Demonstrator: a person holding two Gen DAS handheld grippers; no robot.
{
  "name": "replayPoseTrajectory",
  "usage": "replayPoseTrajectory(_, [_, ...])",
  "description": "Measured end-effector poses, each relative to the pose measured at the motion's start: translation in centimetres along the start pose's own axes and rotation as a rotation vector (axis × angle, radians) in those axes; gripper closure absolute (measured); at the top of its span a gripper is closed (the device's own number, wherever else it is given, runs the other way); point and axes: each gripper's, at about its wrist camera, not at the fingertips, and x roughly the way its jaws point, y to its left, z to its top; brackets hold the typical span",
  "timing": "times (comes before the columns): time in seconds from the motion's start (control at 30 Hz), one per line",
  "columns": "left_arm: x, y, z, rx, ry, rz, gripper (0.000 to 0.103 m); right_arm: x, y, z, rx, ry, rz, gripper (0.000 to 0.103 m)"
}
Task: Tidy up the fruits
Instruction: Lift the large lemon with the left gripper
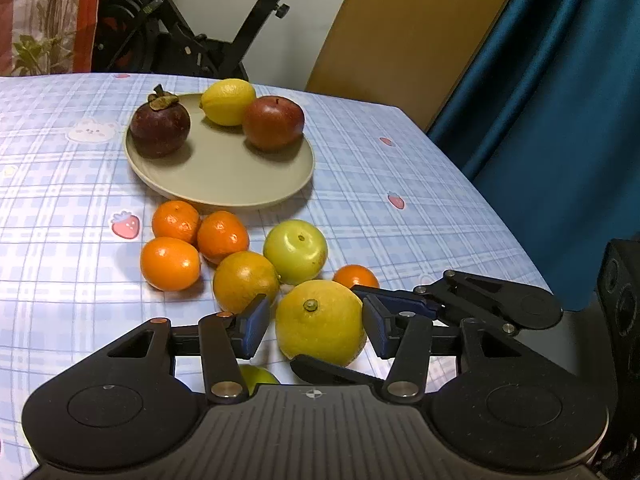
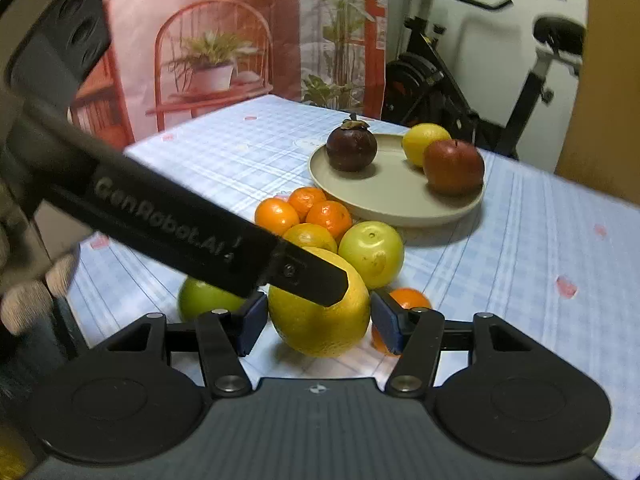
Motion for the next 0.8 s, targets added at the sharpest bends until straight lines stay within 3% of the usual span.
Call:
replayPoseTrajectory(0.23, [0.6, 0.1, -0.3, -0.014, 0.018, -0.035, 0.049, -0.6, -1.1, -0.3, 0.120, -0.005, 0.034, 0.043])
replayPoseTrajectory(0.6, [0.5, 0.0, -0.7, -0.001, 0.012, -0.035, 0.049, -0.4, -0.2, -0.7, 0.094, 0.017, 0.017, 0.043])
replayPoseTrajectory(0.8, [-0.5, -1.6, -0.1, 0.083, -0.022, -0.001, 0.050, -1.0, -0.4, -0.3, 0.115, -0.004, 0.021, 0.043])
